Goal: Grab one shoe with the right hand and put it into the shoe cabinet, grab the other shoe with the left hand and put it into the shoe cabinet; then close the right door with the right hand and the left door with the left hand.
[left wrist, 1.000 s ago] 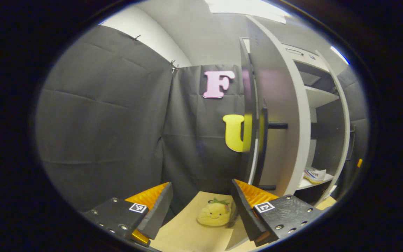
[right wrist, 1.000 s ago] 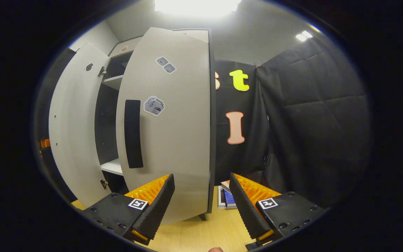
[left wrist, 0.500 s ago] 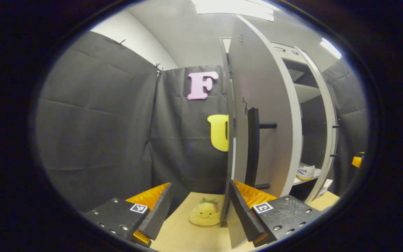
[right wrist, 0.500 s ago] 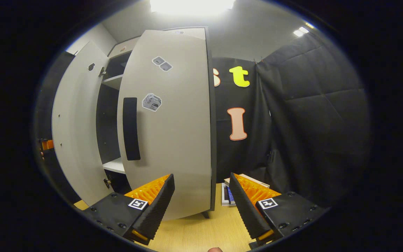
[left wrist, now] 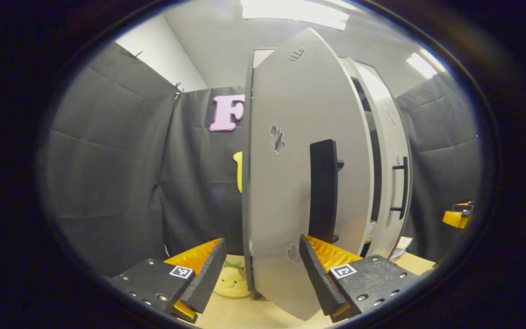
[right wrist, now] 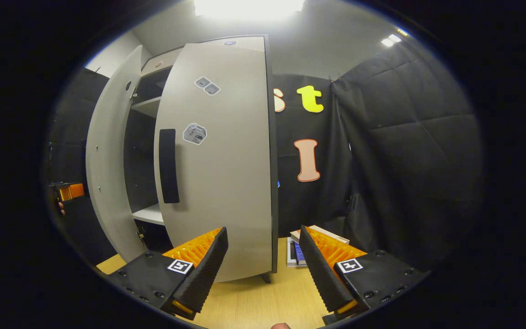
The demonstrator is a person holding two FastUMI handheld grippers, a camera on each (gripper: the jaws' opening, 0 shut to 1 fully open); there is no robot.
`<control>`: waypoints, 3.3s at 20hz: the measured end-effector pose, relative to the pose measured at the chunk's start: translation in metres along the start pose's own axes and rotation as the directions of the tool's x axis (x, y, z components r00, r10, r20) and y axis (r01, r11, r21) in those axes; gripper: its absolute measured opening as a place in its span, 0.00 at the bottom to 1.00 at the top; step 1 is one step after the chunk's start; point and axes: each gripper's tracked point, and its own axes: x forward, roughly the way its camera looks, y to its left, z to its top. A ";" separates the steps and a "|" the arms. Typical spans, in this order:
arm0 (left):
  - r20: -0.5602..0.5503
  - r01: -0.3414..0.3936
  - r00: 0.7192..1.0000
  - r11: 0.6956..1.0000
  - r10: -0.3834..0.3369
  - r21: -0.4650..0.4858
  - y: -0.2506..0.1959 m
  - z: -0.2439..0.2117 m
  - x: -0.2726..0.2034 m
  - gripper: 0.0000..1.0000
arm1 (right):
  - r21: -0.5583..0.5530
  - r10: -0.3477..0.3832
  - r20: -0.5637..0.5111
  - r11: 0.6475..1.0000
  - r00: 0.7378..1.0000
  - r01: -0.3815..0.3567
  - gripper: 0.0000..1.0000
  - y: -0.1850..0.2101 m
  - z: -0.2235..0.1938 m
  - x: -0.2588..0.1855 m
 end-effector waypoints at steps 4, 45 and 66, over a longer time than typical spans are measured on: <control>-0.011 0.062 0.998 0.998 -0.062 0.001 -0.045 -0.013 0.022 0.91 | 0.000 -0.022 -0.001 1.000 1.000 0.022 0.98 -0.009 0.001 -0.005; -0.043 -0.074 0.996 0.992 0.079 0.106 0.034 -0.022 -0.203 0.90 | -0.076 0.087 0.077 0.994 0.993 -0.081 0.95 0.020 0.013 -0.091; -0.023 -0.131 0.991 0.984 0.135 0.120 0.067 -0.018 -0.222 0.92 | -0.055 0.077 0.096 0.996 0.992 -0.072 0.95 0.023 0.022 -0.098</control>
